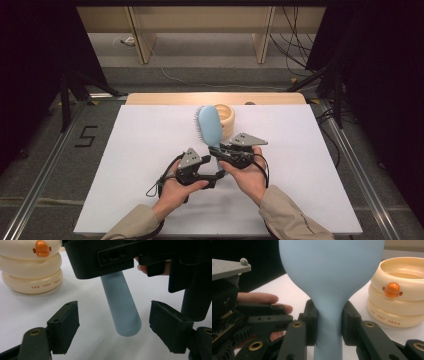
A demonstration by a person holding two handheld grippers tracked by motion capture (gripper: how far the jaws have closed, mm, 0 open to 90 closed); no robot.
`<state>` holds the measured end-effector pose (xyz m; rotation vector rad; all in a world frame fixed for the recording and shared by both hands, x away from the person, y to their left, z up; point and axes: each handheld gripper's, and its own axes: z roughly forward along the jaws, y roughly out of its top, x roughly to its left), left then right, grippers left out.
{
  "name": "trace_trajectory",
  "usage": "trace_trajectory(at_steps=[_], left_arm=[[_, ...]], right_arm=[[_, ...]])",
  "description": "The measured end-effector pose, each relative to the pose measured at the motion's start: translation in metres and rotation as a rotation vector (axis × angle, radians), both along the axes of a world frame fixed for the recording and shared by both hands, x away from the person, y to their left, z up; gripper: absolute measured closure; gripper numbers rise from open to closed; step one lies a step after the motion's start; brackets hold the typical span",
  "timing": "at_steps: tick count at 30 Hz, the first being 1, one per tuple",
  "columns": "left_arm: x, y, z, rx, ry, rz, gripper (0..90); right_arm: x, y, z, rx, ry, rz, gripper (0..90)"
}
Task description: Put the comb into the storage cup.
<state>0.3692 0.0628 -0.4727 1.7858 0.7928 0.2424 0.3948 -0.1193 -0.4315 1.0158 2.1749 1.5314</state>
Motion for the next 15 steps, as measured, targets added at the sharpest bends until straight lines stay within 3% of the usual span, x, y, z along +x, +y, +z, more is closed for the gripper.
trace_trajectory(at_steps=[15], left_arm=[[0.0024, -0.0080, -0.0060, -0.001, 0.012, -0.005, 36.9]], right_arm=[[-0.0007, 0.0016, -0.0009, 0.002, 0.003, 0.002, 70.3]])
